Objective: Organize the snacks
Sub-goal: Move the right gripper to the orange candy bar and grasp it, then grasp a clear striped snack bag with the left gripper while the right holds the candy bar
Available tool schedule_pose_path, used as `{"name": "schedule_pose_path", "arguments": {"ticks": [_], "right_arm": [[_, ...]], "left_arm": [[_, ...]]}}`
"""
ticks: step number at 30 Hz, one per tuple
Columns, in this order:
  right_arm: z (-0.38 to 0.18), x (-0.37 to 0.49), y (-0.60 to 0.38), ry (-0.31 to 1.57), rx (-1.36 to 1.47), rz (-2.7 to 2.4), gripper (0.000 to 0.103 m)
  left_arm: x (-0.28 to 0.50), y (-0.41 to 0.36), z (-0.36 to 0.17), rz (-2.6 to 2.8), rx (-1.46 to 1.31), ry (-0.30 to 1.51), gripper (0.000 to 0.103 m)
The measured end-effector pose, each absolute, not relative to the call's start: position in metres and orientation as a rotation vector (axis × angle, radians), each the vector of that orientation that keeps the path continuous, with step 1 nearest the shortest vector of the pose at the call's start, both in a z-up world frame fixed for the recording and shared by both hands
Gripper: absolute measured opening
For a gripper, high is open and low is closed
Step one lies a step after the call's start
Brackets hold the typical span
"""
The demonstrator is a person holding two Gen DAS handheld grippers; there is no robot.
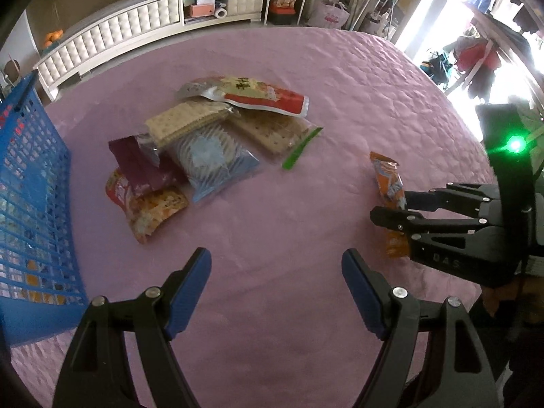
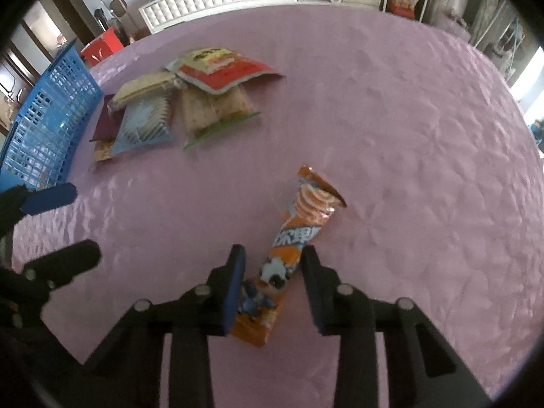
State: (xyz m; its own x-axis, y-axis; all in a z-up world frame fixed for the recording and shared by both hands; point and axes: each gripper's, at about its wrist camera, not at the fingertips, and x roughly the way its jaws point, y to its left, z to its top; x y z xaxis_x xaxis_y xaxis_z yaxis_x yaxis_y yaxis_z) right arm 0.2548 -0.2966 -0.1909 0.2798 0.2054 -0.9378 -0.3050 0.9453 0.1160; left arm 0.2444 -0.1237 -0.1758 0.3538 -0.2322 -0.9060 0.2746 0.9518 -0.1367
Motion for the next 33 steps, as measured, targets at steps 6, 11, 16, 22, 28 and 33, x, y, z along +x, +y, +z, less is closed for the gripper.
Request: {"name": "schedule_pose_path", "arguments": {"ticks": [6, 11, 16, 22, 28, 33], "right_arm": [[-0.188, 0.247, -0.301, 1.223, -0.107, 0.389, 0.019], [-0.165, 0.240, -0.305, 1.155, -0.061, 0.446, 0.019], [-0.146, 0.246, -0.300, 1.109, -0.076, 0.498, 0.019], [-0.145, 0.273, -0.292, 1.108, -0.050, 0.513, 0.019], [-0.150, 0.306, -0.263, 1.110, -0.043, 0.507, 0.019], [-0.156, 0.322, -0.255, 1.123, -0.061, 0.504, 0.019]], "left_arm": [[0.248, -0.109, -0.168, -0.290, 0.022, 1.150, 0.077], [0.256, -0.093, -0.158, -0.257, -0.007, 1.126, 0.077], [0.270, -0.086, -0.156, -0.230, -0.033, 1.125, 0.077], [0.292, -0.091, -0.160, -0.193, -0.020, 1.130, 0.077], [0.317, -0.102, -0.170, -0.137, 0.022, 1.142, 0.077], [0.343, -0.103, -0.189, -0.084, -0.001, 1.189, 0.077]]}}
